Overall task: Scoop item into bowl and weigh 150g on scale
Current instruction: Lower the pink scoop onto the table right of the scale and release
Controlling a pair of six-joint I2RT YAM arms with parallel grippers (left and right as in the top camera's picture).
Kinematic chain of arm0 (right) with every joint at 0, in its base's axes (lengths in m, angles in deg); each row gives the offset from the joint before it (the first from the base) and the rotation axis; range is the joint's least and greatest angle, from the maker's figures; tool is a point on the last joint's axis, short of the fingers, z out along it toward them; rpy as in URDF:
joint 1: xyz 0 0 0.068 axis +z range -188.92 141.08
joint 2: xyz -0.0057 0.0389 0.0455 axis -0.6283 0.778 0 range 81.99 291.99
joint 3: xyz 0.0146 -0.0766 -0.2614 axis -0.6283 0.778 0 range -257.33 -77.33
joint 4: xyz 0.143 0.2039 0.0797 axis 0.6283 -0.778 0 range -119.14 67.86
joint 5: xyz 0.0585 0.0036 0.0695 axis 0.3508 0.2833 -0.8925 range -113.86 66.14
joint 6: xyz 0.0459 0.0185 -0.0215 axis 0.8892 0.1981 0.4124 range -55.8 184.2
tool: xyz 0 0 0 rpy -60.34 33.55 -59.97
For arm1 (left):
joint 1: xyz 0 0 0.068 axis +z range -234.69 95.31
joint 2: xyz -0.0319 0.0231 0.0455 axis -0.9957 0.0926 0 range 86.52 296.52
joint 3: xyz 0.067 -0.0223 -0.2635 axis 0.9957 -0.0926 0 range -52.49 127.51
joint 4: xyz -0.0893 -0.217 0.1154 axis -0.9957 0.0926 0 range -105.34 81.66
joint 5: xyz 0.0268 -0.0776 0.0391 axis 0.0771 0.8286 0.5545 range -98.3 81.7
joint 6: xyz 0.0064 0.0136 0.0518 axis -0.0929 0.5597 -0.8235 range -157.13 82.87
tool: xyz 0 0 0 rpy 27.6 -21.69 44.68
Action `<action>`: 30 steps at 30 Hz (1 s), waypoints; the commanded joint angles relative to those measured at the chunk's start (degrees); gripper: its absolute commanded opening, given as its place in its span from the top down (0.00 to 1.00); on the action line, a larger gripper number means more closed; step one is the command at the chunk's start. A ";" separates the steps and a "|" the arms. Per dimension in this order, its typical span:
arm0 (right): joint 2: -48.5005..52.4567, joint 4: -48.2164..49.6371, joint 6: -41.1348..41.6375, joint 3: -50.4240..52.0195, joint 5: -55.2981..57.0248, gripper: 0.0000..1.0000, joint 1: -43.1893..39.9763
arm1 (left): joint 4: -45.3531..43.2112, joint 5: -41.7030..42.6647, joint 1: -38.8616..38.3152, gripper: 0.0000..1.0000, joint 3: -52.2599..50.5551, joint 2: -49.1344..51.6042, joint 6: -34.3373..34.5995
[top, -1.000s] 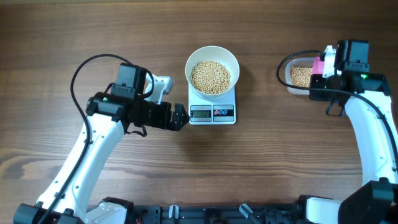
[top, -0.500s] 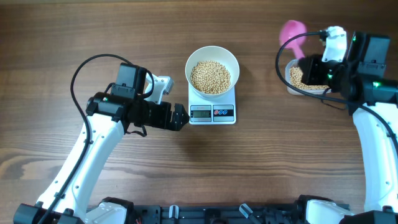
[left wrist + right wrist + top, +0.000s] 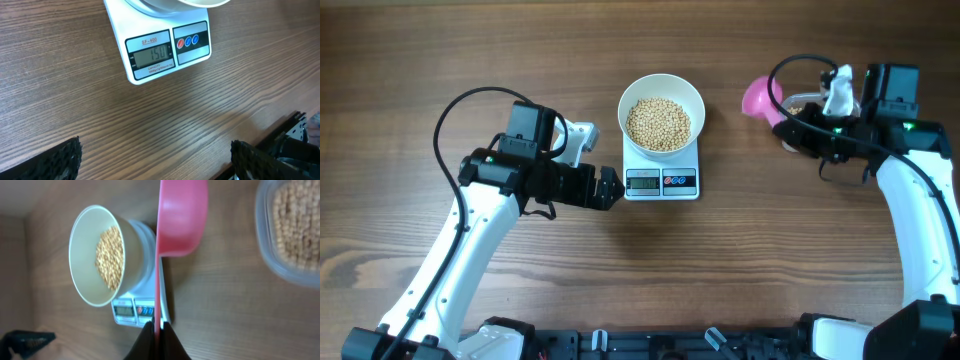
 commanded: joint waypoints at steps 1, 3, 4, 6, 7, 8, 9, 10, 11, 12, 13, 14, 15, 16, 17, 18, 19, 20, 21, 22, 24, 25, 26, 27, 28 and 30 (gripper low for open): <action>0.37 -4.31 6.08 0.26 -0.98 0.96 0.57 | -0.15 -0.17 -0.26 0.00 0.81 0.50 -1.09; 0.37 -7.74 7.61 0.26 0.79 0.96 1.16 | -0.15 -0.17 -0.26 0.00 0.81 0.50 -1.09; 0.37 -9.09 8.24 0.26 1.75 0.96 1.49 | -0.15 -0.17 -0.26 0.00 0.81 0.50 -1.09; 0.37 -10.91 9.31 0.31 3.54 0.96 2.16 | -0.15 -0.17 -0.26 0.00 0.81 0.50 -1.09; 0.37 -11.54 9.38 0.31 4.24 0.96 2.54 | -0.15 -0.17 -0.26 0.00 0.81 0.50 -1.09; 0.37 -11.85 9.40 0.35 4.87 0.96 3.04 | -0.15 -0.17 -0.26 0.00 0.81 0.50 -1.09; 0.37 -12.02 9.42 0.35 5.35 0.96 3.48 | -0.15 -0.17 -0.26 0.00 0.81 0.50 -1.09; 0.37 -12.20 9.77 0.35 5.79 0.96 3.98 | -0.15 -0.17 -0.26 0.00 0.81 0.50 -1.09; 0.37 -12.35 10.75 0.35 6.29 0.96 4.28 | -0.15 -0.17 -0.26 0.00 0.81 0.50 -1.07; 0.39 -12.63 12.09 0.35 7.34 0.96 4.68 | -0.15 -0.17 -0.26 0.00 0.81 0.50 -1.09; 0.39 -12.96 13.46 0.35 9.22 0.96 5.09 | -0.15 -0.17 -0.26 0.00 0.81 0.50 -1.09; 0.39 -13.16 14.08 0.37 10.99 0.96 5.46 | -0.15 -0.17 -0.26 0.00 0.81 0.50 -1.09; 0.39 -13.31 14.64 0.39 12.94 0.96 5.77 | -0.15 -0.17 -0.26 0.00 0.81 0.50 -1.09; 0.39 -13.25 15.12 0.61 14.45 0.96 6.05 | -0.15 -0.17 -0.26 0.00 0.81 0.50 -1.09; 0.39 -12.94 15.17 0.90 14.91 0.96 6.03 | -0.15 -0.17 -0.26 0.00 0.81 0.50 -1.09; 0.42 -12.52 14.93 1.14 14.86 0.96 6.03 | -0.15 -0.17 -0.26 0.00 0.81 0.50 -1.09; 0.50 -11.96 14.95 1.66 14.82 0.96 6.03 | -0.15 -0.17 -0.26 0.00 0.81 0.50 -1.09; 0.50 -11.28 14.97 2.27 14.53 0.96 6.03 | -0.15 -0.17 -0.26 0.00 0.81 0.50 -1.09; 0.50 -9.70 14.91 3.41 13.40 0.96 6.03 | -0.15 -0.17 -0.26 0.00 0.81 0.50 -1.09; 0.50 -8.57 14.93 4.31 12.39 0.96 6.03 | -0.15 -0.17 -0.26 0.00 0.81 0.50 -1.09; 0.50 -5.29 14.95 6.71 8.72 0.96 6.03 | -0.15 -0.17 -0.26 0.00 0.81 0.50 -1.09; 0.50 -3.21 14.95 8.09 6.21 0.96 6.03 | -0.15 -0.17 -0.26 0.00 0.81 0.50 -1.09; 0.50 -1.75 14.97 9.01 4.42 0.96 6.03 | -0.15 -0.17 -0.26 0.00 0.81 0.50 -1.09; 0.50 -0.02 14.99 10.08 2.34 0.96 6.03 | -0.15 -0.17 -0.26 0.00 0.81 0.50 -1.09; 0.50 1.60 15.30 10.99 0.94 0.96 6.03 | -0.15 -0.17 -0.26 0.00 0.81 0.50 -1.09; 0.50 3.26 17.42 12.13 0.39 0.96 6.03 | -0.15 -0.17 -0.26 0.00 0.81 0.50 -1.09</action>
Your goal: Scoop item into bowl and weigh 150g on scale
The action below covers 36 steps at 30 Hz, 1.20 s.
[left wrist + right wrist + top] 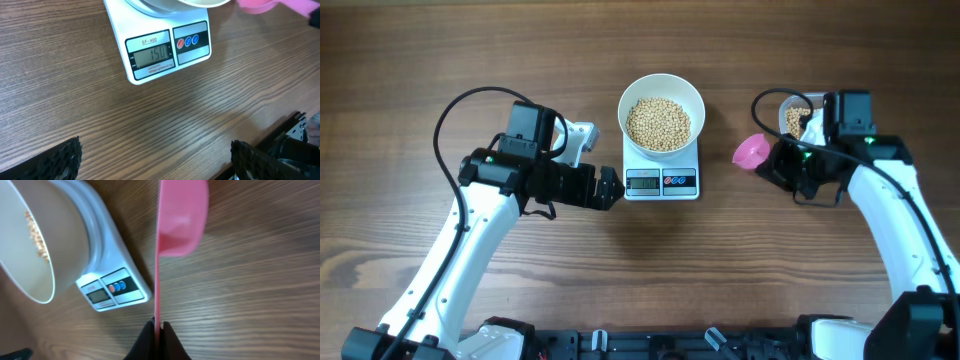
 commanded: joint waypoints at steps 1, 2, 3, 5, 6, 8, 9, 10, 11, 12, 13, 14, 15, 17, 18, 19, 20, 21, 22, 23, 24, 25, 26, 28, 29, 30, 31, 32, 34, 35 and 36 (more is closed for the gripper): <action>0.44 2.34 3.30 2.23 -5.77 0.96 0.20 | -0.15 -0.17 -0.26 0.00 0.81 0.48 -1.09; 0.44 2.73 3.43 2.29 -5.79 0.96 0.20 | -0.15 -0.17 -0.24 0.00 0.81 0.48 -1.09; 0.44 2.89 3.43 2.29 -5.79 0.96 0.20 | -0.15 -0.17 -0.26 0.00 0.81 0.48 -1.09; 0.44 2.82 3.41 2.29 -5.77 0.96 0.20 | -0.15 -0.17 -0.26 0.00 0.81 0.48 -1.09; 0.44 2.58 3.43 2.32 -5.75 0.96 0.20 | -0.15 -0.17 -0.26 0.00 0.81 0.48 -1.09; 0.44 2.21 3.43 2.32 -5.29 0.96 0.20 | -0.15 -0.17 -0.26 0.00 0.81 0.48 -1.09; 0.44 2.10 3.43 2.32 -4.90 0.96 0.20 | -0.15 -0.17 -0.26 0.00 0.81 0.48 -1.09; 0.44 1.86 3.45 2.32 -4.20 0.96 0.20 | -0.15 -0.17 -0.26 0.00 0.81 0.48 -1.09; 0.44 1.62 3.43 2.32 -3.26 0.95 0.20 | -0.15 -0.17 -0.26 0.00 0.81 0.48 -1.09; 0.44 1.44 3.45 2.32 -2.60 0.91 0.20 | -0.15 -0.17 -0.26 0.00 0.81 0.48 -1.09; 0.44 1.29 3.41 2.32 -2.16 0.85 0.20 | -0.15 -0.17 -0.26 0.00 0.81 0.48 -1.09; 0.44 1.14 3.43 2.32 -1.81 0.81 0.20 | -0.15 -0.17 -0.26 0.00 0.81 0.48 -1.09; 0.44 1.03 3.43 2.32 -1.62 0.69 0.20 | -0.15 -0.17 -0.26 0.00 0.81 0.48 -1.09; 0.44 0.98 3.45 2.32 -1.62 0.58 0.20 | -0.15 -0.17 -0.26 0.00 0.81 0.48 -1.09; 0.42 0.96 3.45 2.32 -1.60 0.55 0.20 | -0.15 -0.17 -0.26 0.00 0.81 0.48 -1.09; 0.42 0.94 3.43 2.32 -1.57 0.53 0.20 | -0.15 -0.17 -0.26 0.00 0.81 0.48 -1.09; 0.42 0.90 3.45 2.32 -1.40 0.50 0.20 | -0.17 -0.17 -0.26 0.00 0.81 0.48 -1.09; 0.42 0.79 3.43 2.32 -1.11 0.49 0.20 | -0.15 -0.17 -0.26 0.00 0.81 0.48 -1.09; 0.42 0.66 3.43 2.32 -0.96 0.48 0.20 | -0.15 -0.17 -0.26 0.00 0.81 0.48 -1.09; 0.42 0.55 3.41 2.32 -0.96 0.48 0.20 | -0.15 -0.17 -0.26 0.00 0.81 0.48 -1.09; 0.42 0.46 3.41 2.32 -0.98 0.48 0.20 | -0.15 -0.17 -0.26 0.00 0.81 0.48 -1.09; 0.42 0.37 3.41 2.32 -0.98 0.48 0.20 | -0.15 -0.17 -0.26 0.00 0.81 0.48 -1.09; 0.42 0.28 3.41 2.32 -0.98 0.48 0.20 | -0.15 -0.17 -0.26 0.00 0.81 0.48 -1.09; 0.42 0.17 3.39 2.32 -0.96 0.47 0.20 | -0.15 -0.17 -0.26 0.00 0.81 0.48 -1.09; 0.26 0.11 3.34 2.29 -0.96 0.47 0.17 | -0.15 -0.17 -0.26 0.00 0.81 0.48 -1.09; 0.13 0.13 3.26 2.29 -0.87 0.47 0.17 | -0.15 -0.17 -0.26 0.00 0.81 0.48 -1.09; -0.20 -0.07 3.08 2.08 -0.57 0.46 0.17 | -0.15 -0.17 -0.26 0.00 0.81 0.48 -1.09; -0.42 -0.22 2.99 1.79 -0.24 0.46 0.13 | -0.15 -0.17 -0.26 0.00 0.81 0.48 -1.09; -1.49 -1.36 2.95 0.42 1.64 0.46 0.09 | -0.15 -0.17 -0.26 0.00 0.81 0.48 -1.09; -2.12 -2.01 2.86 -0.42 2.62 0.46 0.09 | -0.15 -0.17 -0.26 0.00 0.81 0.48 -1.09; -2.86 -2.60 2.51 -1.22 3.54 0.45 0.09 | -0.15 -0.17 -0.26 0.00 0.81 0.48 -1.09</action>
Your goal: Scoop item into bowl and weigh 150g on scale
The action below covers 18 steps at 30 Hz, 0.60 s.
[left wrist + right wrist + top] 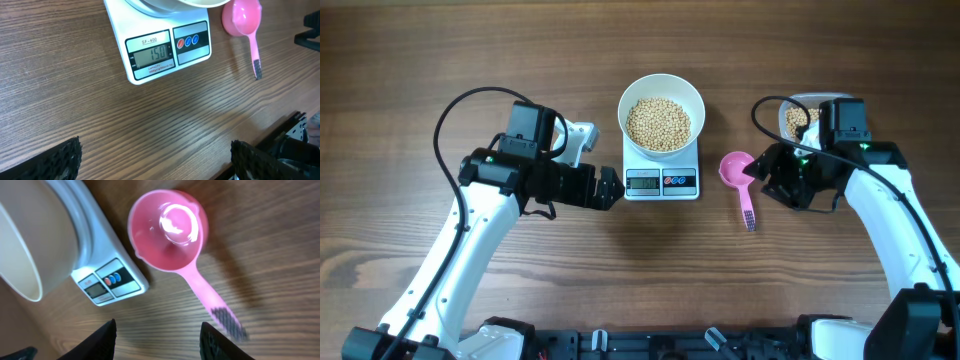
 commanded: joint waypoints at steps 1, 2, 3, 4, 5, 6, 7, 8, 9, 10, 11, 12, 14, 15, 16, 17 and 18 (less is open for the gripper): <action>-3.69 -1.42 -1.64 -3.89 4.44 0.44 0.09 | -0.13 -0.17 -0.24 0.00 0.81 0.46 -1.09; -4.46 -1.49 -2.32 -4.37 4.48 0.44 0.09 | -0.13 -0.17 -0.26 0.00 0.81 0.46 -1.09; -5.81 -1.49 -3.34 -4.94 4.50 0.43 0.09 | -0.13 -0.17 -0.26 0.00 0.81 0.46 -1.09; -6.75 -1.49 -3.69 -5.18 4.55 0.43 0.09 | -0.13 -0.17 -0.26 0.00 0.81 0.46 -1.09; -8.61 -1.49 -4.04 -5.35 4.87 0.43 0.09 | -0.13 -0.17 -0.26 0.00 0.81 0.46 -1.09; -10.25 -1.51 -4.59 -5.38 5.16 0.42 0.09 | -0.13 -0.17 -0.26 0.00 0.81 0.46 -1.09; -11.93 -1.73 -4.74 -5.38 5.70 0.42 0.09 | -0.13 -0.17 -0.26 0.00 0.81 0.46 -1.09; -13.33 -2.08 -4.72 -5.38 6.16 0.42 0.09 | -0.13 -0.17 -0.26 0.00 0.81 0.46 -1.09; -15.74 -2.78 -4.72 -5.38 7.04 0.41 0.09 | -0.13 -0.17 -0.26 0.00 0.81 0.46 -1.09; -17.20 -3.37 -4.74 -5.38 7.61 0.40 0.09 | -0.13 -0.17 -0.26 0.00 0.81 0.46 -1.09; -19.23 -4.33 -4.72 -5.38 8.59 0.40 0.09 | -0.13 -0.17 -0.26 0.00 0.81 0.46 -1.09; -21.24 -5.31 -4.72 -5.35 9.55 0.39 0.09 | -0.13 -0.17 -0.26 0.00 0.81 0.46 -1.09; -25.05 -7.30 -4.72 -5.35 11.10 0.34 0.09 | -0.13 -0.17 -0.26 0.00 0.81 0.46 -1.09; -26.82 -8.20 -4.74 -5.35 11.61 0.32 0.09 | -0.13 -0.17 -0.26 0.00 0.81 0.46 -1.09; -28.44 -9.14 -4.98 -5.35 11.74 0.28 0.09 | -0.13 -0.17 -0.26 0.00 0.81 0.46 -1.09; -29.57 -9.84 -5.25 -5.35 11.74 0.27 0.09 | -0.13 -0.17 -0.26 0.00 0.81 0.46 -1.09; -30.91 -10.73 -5.66 -5.35 11.72 0.26 0.09 | -0.13 -0.17 -0.26 0.00 0.81 0.46 -1.09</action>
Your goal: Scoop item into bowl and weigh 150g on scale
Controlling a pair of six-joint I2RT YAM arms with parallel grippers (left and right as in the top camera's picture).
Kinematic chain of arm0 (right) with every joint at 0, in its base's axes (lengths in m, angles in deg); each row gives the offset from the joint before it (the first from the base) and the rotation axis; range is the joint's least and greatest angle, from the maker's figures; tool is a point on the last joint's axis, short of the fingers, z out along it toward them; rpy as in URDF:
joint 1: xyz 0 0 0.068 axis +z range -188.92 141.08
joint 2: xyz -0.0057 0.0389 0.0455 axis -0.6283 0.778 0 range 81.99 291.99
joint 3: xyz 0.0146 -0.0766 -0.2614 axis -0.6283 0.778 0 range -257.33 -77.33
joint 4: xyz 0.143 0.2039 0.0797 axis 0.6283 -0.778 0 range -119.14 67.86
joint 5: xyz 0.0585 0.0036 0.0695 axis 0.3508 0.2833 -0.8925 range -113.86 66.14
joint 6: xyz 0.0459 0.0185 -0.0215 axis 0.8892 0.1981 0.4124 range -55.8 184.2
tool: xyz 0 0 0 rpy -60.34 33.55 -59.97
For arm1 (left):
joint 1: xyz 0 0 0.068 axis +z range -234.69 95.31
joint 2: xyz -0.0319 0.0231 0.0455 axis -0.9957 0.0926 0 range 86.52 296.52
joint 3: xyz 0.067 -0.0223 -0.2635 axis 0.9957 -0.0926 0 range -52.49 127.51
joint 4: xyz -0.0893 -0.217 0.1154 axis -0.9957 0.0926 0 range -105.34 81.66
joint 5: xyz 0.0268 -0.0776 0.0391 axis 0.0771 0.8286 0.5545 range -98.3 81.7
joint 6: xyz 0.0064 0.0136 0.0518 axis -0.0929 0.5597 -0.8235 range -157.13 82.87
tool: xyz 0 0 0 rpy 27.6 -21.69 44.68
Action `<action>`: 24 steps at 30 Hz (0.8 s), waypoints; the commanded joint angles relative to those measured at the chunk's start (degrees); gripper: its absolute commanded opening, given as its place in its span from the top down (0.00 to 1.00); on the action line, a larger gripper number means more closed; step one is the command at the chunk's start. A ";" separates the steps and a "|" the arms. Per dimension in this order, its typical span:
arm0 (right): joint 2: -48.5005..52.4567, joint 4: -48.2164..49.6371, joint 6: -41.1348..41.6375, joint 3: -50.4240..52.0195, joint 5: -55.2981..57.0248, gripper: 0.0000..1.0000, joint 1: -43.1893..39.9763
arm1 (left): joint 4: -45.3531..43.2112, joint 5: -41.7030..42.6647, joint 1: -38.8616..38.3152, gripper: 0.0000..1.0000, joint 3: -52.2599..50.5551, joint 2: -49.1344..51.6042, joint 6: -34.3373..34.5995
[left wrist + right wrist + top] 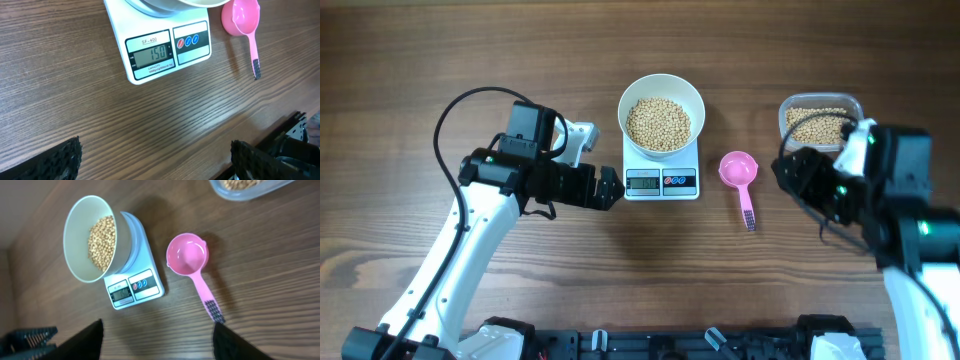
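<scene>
A white bowl (662, 113) of beige beans stands on the white scale (662, 180), whose display (152, 52) reads 150. The pink scoop (739, 178) lies empty on the table right of the scale, handle toward the front; it also shows in the right wrist view as the pink scoop (192, 265). My right gripper (798, 175) is open, raised and to the right of the scoop, nothing between its fingers. My left gripper (612, 189) is open just left of the scale, empty.
A clear tub (820, 120) of beans sits at the back right, beside my right arm. The scale's buttons (191, 40) face the front edge.
My right gripper has drawn back from the scoop to the right and risen higher. The scoop lies where it was. Left arm, bowl and scale reading are unchanged.
My right gripper first held the pink scoop by its handle near the bean tub, then held it lower beside the scale. Later the scoop lay on the table with the gripper open beside it. Now the gripper is farther away. The display read 150 throughout.
</scene>
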 commanded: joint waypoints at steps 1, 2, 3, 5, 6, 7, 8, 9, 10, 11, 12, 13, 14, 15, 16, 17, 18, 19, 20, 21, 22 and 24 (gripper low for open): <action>-5.40 -2.84 -1.97 -1.22 2.84 0.26 0.09 | -0.13 -0.17 -0.26 0.00 0.81 0.46 -1.09; -6.51 -3.74 -2.23 -1.22 2.82 0.25 0.09 | -0.13 -0.17 -0.26 0.00 0.81 0.46 -1.09; -7.50 -4.59 -2.47 -1.20 2.80 0.25 0.09 | -0.13 -0.17 -0.26 0.00 0.81 0.46 -1.09; -9.01 -6.08 -3.61 -1.20 2.60 0.25 0.09 | -0.13 -0.17 -0.26 0.00 0.81 0.46 -1.09; -9.79 -6.99 -4.13 -1.20 2.58 0.25 0.09 | -0.13 -0.17 -0.26 0.00 0.81 0.46 -1.09; -10.51 -7.98 -4.90 -1.20 2.60 0.25 0.09 | -0.13 -0.17 -0.26 0.00 0.81 0.46 -1.09; -11.19 -8.87 -4.94 -1.20 2.62 0.25 0.09 | -0.13 -0.17 -0.26 0.00 0.81 0.46 -1.09; -11.85 -9.60 -5.11 -1.18 2.51 0.25 0.09 | -0.13 -0.17 -0.26 0.00 0.81 0.46 -1.09; -12.50 -10.23 -5.35 -1.18 2.14 0.25 0.09 | -0.13 -0.17 -0.26 0.00 0.81 0.46 -1.09; -13.14 -10.67 -5.55 -1.18 1.70 0.25 0.09 | -0.13 -0.17 -0.26 0.00 0.81 0.46 -1.09; -13.75 -10.88 -5.90 -1.18 1.16 0.25 0.09 | -0.13 -0.17 -0.26 0.00 0.81 0.46 -1.09; -14.25 -10.95 -5.92 -1.18 0.90 0.25 0.09 | -0.13 -0.17 -0.26 0.00 0.81 0.46 -1.09; -14.62 -11.15 -5.73 -1.18 0.90 0.20 0.09 | -0.13 -0.17 -0.24 0.00 0.81 0.46 -1.09; -14.75 -11.41 -5.35 -1.18 0.92 0.00 0.09 | -0.13 -0.17 -0.24 0.00 0.81 0.46 -1.09; -14.73 -11.78 -4.66 -1.18 0.94 0.00 0.09 | -0.13 -0.17 -0.24 0.00 0.81 0.46 -1.09; -14.53 -12.31 -4.04 -1.18 0.92 0.00 0.09 | -0.13 -0.17 -0.26 0.00 0.81 0.46 -1.09; -14.40 -12.37 -3.58 -1.18 0.94 0.00 0.09 | -0.13 -0.17 -0.26 0.00 0.81 0.46 -1.09; -14.25 -12.31 -2.82 -1.18 0.94 0.00 0.09 | -0.13 -0.17 -0.26 0.00 0.81 0.46 -1.09; -14.10 -12.28 -2.64 -1.18 0.94 0.00 0.09 | -0.13 -0.17 -0.26 0.00 0.81 0.46 -1.09; -13.92 -12.31 -2.64 -1.18 0.94 0.00 0.09 | -0.13 -0.17 -0.26 0.00 0.81 0.46 -1.09; -13.79 -12.31 -2.25 -1.18 0.96 0.00 0.09 | -0.13 -0.17 -0.26 0.00 0.81 0.46 -1.09; -13.49 -12.28 -1.22 -1.18 0.96 0.00 0.09 | -0.13 -0.17 -0.26 0.00 0.81 0.46 -1.09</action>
